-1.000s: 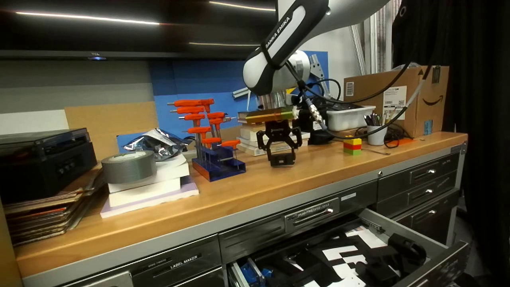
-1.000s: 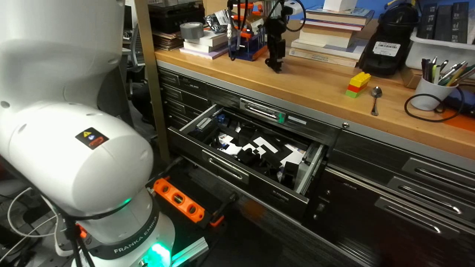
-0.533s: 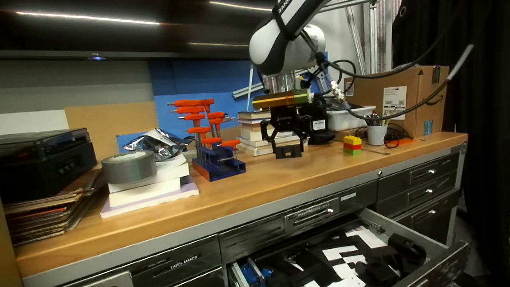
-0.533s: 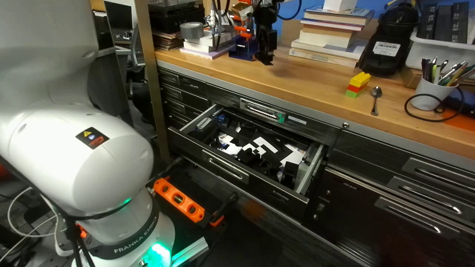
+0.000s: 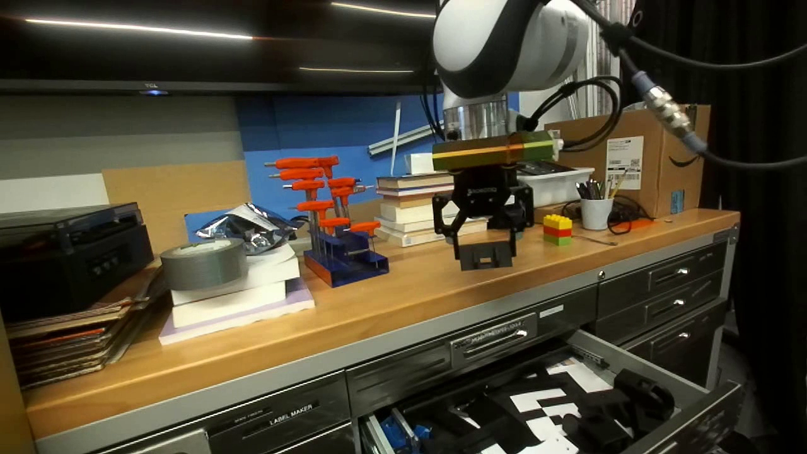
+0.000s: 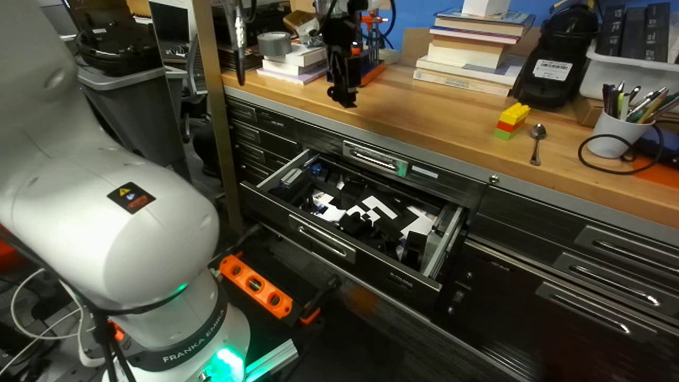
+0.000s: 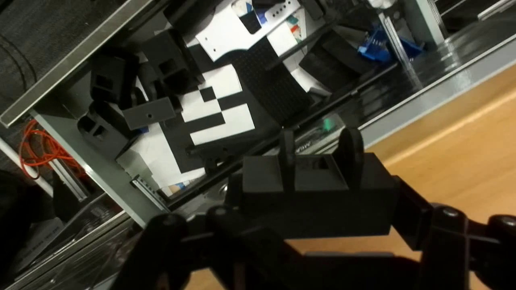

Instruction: Put the blue objects into the drawer then close the drawer.

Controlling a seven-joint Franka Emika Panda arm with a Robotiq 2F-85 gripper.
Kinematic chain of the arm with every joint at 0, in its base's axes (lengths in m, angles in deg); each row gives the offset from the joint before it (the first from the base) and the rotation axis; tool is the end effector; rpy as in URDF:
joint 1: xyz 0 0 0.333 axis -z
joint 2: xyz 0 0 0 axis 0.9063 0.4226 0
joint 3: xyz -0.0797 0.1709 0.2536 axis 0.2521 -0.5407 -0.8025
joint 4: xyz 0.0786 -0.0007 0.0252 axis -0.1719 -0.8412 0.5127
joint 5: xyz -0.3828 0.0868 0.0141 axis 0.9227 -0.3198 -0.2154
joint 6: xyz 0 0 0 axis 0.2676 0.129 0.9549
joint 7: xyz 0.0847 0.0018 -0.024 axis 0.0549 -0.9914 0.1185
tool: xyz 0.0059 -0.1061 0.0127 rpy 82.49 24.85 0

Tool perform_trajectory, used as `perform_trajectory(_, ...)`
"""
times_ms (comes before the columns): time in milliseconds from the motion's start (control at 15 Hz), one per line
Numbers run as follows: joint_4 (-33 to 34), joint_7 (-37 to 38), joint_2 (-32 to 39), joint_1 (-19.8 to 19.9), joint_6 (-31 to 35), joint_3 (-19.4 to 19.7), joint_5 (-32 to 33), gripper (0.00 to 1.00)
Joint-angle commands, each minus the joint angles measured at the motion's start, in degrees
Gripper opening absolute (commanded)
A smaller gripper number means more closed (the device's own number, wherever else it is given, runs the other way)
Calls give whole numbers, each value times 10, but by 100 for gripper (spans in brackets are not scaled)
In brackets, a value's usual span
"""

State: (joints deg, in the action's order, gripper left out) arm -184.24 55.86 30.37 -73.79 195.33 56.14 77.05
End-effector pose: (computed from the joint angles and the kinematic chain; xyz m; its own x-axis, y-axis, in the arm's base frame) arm 0.4956 0.1004 0.4105 0.8534 -0.5124 0.0960 -0.5181 -0.8540 0.0472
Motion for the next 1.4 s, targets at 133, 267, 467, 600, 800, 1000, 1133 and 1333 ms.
perform_trajectory(133,-197,-42,-111,16,114,-26,-19,60)
perform_trajectory(267,-243,-63,-117,25,154,-29,-4,60)
perform_trajectory(467,-295,-95,-107,49,228,-22,-2,60)
perform_trajectory(600,-276,-120,-58,71,255,-14,-11,60)
perform_trajectory(800,-287,-151,-25,103,304,1,-11,60)
perform_trajectory(1000,-286,-160,13,125,344,11,-3,60)
perform_trajectory(1133,-281,-172,46,127,378,18,-11,60)
perform_trajectory(1333,-251,-223,114,112,427,23,-37,60)
